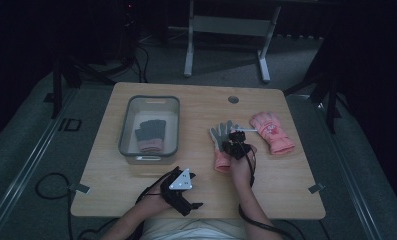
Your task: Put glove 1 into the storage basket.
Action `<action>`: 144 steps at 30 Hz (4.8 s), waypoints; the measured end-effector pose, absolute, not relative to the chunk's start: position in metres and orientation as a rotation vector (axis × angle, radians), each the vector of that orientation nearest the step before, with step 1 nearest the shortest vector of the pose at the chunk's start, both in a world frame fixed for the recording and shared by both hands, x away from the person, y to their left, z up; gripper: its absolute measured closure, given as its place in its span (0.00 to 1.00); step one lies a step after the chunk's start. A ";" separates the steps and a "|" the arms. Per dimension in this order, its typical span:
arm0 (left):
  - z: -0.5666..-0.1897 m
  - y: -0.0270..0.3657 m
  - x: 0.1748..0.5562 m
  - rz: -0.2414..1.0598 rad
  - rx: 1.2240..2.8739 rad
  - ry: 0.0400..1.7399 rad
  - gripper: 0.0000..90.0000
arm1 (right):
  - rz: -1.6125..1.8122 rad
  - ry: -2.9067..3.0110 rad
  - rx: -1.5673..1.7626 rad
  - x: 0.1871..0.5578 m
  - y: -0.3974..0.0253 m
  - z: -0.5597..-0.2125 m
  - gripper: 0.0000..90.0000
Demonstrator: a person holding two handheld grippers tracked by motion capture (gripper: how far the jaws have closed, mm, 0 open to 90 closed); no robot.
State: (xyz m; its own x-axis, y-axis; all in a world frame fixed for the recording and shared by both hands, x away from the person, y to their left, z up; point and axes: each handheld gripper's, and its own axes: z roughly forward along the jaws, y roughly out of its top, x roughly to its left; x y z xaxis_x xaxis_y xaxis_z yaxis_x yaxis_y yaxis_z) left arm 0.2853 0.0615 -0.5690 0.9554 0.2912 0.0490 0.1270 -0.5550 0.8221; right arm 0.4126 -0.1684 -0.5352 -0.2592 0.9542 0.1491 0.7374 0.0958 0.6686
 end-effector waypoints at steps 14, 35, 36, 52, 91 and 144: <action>-0.569 0.063 0.285 0.213 2.157 0.297 0.02 | 1.125 2.006 1.393 0.403 -0.211 -0.475 0.79; -0.569 0.063 0.284 0.204 2.160 0.304 0.02 | 0.796 2.055 1.411 0.477 -0.357 -0.486 0.67; -0.570 0.063 0.284 0.203 2.158 0.304 0.02 | 0.783 2.067 1.407 0.480 -0.357 -0.489 0.66; -0.570 0.062 0.283 0.189 2.157 0.295 0.02 | 0.754 2.173 1.435 0.499 -0.358 -0.526 0.76; -0.570 0.062 0.282 0.185 2.164 0.270 0.02 | 0.797 1.878 1.676 0.387 -0.322 -0.485 0.98; -0.573 0.062 0.284 0.177 2.175 0.252 0.02 | 0.721 2.067 1.542 0.409 -0.324 -0.530 0.93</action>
